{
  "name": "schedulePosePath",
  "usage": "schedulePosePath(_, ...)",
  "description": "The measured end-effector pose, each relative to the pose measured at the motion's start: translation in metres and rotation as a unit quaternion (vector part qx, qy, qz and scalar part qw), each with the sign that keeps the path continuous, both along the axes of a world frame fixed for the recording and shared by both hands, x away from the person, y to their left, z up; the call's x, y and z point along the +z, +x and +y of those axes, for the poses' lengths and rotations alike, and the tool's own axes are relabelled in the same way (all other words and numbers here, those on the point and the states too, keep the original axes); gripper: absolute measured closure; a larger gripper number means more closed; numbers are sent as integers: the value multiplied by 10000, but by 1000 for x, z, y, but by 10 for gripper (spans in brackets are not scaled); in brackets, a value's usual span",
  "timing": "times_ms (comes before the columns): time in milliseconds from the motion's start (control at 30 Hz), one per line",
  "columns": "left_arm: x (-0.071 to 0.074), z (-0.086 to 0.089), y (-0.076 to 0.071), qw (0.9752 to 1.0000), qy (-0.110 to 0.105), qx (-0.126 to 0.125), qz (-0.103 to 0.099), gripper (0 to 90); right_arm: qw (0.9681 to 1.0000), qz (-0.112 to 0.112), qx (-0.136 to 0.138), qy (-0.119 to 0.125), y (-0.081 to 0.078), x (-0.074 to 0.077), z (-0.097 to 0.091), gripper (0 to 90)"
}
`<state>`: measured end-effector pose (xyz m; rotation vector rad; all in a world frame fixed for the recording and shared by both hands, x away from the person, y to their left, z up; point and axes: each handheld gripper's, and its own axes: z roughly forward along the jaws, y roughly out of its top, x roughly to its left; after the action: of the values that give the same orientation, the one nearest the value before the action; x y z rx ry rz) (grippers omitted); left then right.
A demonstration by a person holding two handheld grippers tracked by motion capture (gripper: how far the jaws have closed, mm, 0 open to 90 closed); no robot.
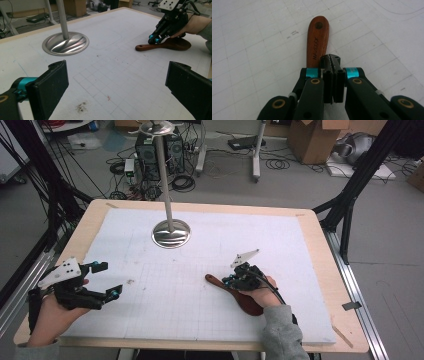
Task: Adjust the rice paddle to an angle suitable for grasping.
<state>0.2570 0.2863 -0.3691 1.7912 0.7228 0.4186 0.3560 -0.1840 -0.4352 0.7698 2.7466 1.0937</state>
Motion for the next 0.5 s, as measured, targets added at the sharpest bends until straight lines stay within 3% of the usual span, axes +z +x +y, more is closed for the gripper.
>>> schedulePosePath(500,-1,-1,0,10000,14,1,18,51,9997,76,227,15,-3,0,8,895)
